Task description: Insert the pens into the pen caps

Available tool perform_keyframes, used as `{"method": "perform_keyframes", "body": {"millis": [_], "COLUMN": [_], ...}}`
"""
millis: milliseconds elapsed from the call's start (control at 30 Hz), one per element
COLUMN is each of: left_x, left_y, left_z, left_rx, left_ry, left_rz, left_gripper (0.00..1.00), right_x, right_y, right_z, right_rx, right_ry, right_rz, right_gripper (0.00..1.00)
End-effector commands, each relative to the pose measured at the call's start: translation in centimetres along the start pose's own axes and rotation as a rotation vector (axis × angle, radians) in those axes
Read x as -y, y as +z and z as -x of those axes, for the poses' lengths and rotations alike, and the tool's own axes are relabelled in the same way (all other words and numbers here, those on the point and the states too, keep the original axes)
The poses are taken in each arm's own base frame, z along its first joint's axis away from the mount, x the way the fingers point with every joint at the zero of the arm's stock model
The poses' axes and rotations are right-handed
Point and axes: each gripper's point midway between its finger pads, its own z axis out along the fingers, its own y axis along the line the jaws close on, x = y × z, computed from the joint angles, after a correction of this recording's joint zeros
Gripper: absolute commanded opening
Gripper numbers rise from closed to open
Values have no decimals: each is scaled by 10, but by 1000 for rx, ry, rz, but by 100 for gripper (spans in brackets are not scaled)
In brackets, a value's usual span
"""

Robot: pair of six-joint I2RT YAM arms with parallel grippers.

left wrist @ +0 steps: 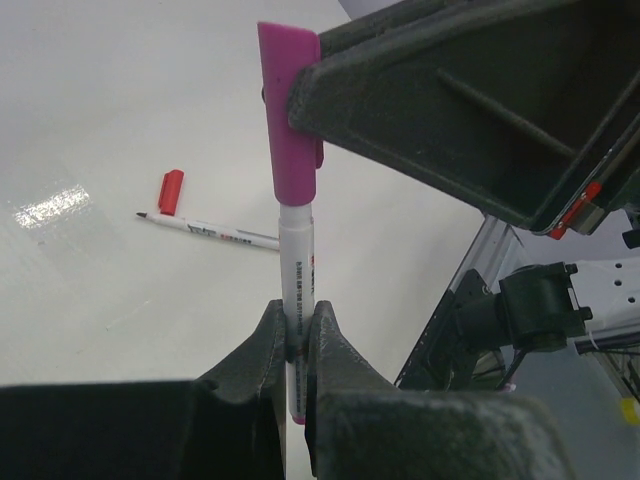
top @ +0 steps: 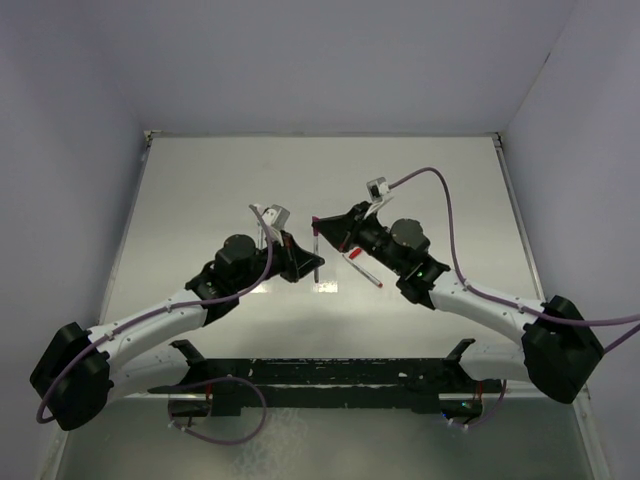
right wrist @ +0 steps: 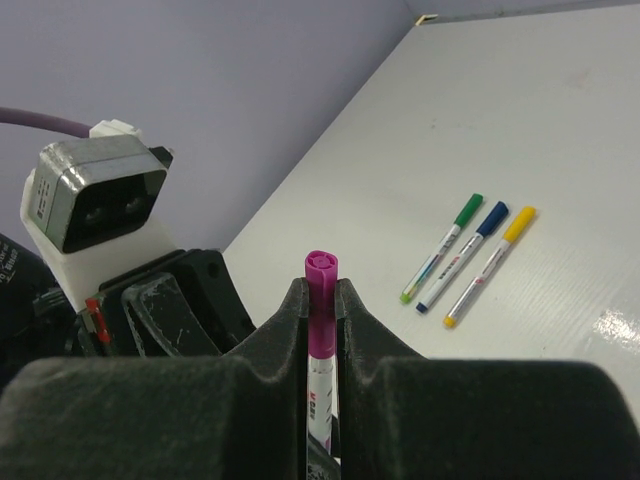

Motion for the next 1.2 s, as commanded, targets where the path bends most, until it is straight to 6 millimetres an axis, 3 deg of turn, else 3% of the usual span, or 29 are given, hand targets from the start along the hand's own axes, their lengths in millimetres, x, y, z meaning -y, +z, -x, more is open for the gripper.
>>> {"method": "perform_keyframes", "body": {"millis": [0, 367, 733, 900, 1167], "left_x": [22, 40, 19, 20, 9], "left_y": [-1, -8, -6, -5, 1], "left_z": [36, 77, 107, 121, 132], "left_rx": [130, 303, 348, 367, 376], "left_ry": [19, 46, 45, 64, 87], "left_rz": [-62, -130, -96, -97, -57], "left_gripper": [0, 0, 0, 0, 0], "right_x": [-10, -6, 23, 36, 38], "right_y": [-1, 0, -3, -6, -7], "right_z": [-8, -59, -96, -114, -141], "right_rx": [-9, -180, -319, -375, -460], "right_ry": [-12, -28, -109, -119, -145], "right_rz": [52, 70, -126, -186, -221], "right_gripper": [0, 0, 0, 0, 0]}}
